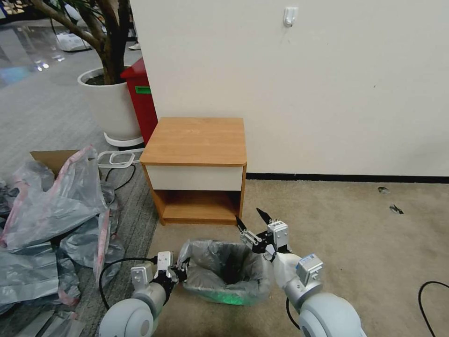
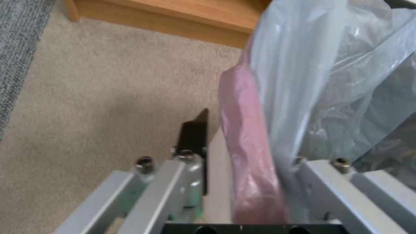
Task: Pick up the garbage bag from the table and place it over the trash can.
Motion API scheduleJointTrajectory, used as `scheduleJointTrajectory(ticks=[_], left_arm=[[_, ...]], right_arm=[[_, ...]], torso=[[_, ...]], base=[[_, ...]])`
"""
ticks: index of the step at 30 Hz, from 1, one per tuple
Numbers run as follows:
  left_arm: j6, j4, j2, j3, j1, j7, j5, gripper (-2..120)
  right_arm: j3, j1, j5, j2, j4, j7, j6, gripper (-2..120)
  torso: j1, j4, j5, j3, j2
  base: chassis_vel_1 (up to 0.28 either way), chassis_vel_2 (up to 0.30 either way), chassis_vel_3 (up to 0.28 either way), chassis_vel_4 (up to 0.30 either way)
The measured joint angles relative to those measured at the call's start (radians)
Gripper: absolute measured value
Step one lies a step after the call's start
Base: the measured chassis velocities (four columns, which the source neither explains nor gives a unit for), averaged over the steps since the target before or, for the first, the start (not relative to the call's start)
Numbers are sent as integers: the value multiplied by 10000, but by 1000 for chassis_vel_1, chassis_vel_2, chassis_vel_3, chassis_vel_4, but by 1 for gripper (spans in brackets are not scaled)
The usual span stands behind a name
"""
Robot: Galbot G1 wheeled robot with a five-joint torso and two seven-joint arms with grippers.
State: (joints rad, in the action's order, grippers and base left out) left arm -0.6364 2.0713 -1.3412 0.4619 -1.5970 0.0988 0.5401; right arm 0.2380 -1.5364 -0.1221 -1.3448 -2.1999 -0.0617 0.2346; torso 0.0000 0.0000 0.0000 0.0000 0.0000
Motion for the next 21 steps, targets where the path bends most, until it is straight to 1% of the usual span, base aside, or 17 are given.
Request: scheduleJointTrajectory(ticks=[2, 3, 4, 5, 6, 7, 8, 9, 13, 14, 16, 17, 18, 19, 21], left_arm=[[20, -16, -11, 0, -18, -3, -9, 36], [33, -23, -22, 0, -28, -3, -12, 37], [33, -23, -22, 0, -28, -3, -12, 37], [59, -26, -39, 0, -42, -2, -16, 45], [71, -25, -50, 2, -52, -3, -17, 48], [83, -22, -54, 6, -66, -3, -18, 51], [92, 13, -55, 15, -79, 4, -21, 58], [92, 13, -55, 15, -79, 4, -21, 58], [128, 126, 28, 55, -51, -43, -21, 74], [128, 126, 28, 55, -51, -43, -21, 74], [193, 172, 110, 91, -28, -210, -24, 86], [200, 228, 145, 97, -32, -285, -24, 89], [200, 228, 145, 97, -32, -285, -24, 89], [202, 304, 180, 102, -48, -360, -25, 92], [167, 414, 217, 102, -69, -440, -26, 94]], right_arm=[[-15, 23, -3, -30, 54, -7, -17, 92], [-17, 31, -4, -35, 73, -8, -26, 96], [-17, 31, -4, -35, 73, -8, -26, 96], [-17, 40, -8, -38, 98, -9, -35, 98], [-17, 47, -12, -38, 110, -10, -37, 99], [-11, 57, -21, -38, 116, -10, -38, 100], [0, 85, -51, -28, 120, -10, -38, 100], [0, 85, -51, -28, 120, -10, -38, 100], [8, 153, -88, 5, 120, -11, -38, 100], [8, 153, -88, 5, 120, -11, -38, 100], [-3, 161, -83, 13, 122, -17, -44, 100], [-11, 157, -77, 11, 122, -20, -62, 100], [-11, 157, -77, 11, 122, -20, -62, 100], [-23, 148, -71, 5, 122, -22, -93, 100], [-45, 140, -46, 2, 122, -38, -162, 100]], torso=[[0, 0, 1, 0, 0], [0, 0, 0, 0, 0], [0, 0, 0, 0, 0], [0, 0, 0, 0, 0], [0, 0, 0, 0, 0], [0, 0, 0, 0, 0], [0, 0, 0, 0, 0], [0, 0, 0, 0, 0], [0, 0, 0, 0, 0], [0, 0, 0, 0, 0], [0, 0, -1, 0, 0], [0, 0, 0, 0, -1], [0, 0, 0, 0, -1], [0, 0, 0, 0, 0], [0, 0, 0, 0, 0]], base=[[0, 0, 0, 0], [0, 0, 0, 0], [0, 0, 0, 0], [0, 0, 0, 0], [0, 0, 0, 0], [0, 0, 0, 0], [0, 0, 0, 0], [0, 0, 0, 0], [0, 0, 0, 0], [0, 0, 0, 0], [0, 0, 0, 0], [0, 0, 0, 0], [0, 0, 0, 0], [0, 0, 0, 0], [0, 0, 0, 0]])
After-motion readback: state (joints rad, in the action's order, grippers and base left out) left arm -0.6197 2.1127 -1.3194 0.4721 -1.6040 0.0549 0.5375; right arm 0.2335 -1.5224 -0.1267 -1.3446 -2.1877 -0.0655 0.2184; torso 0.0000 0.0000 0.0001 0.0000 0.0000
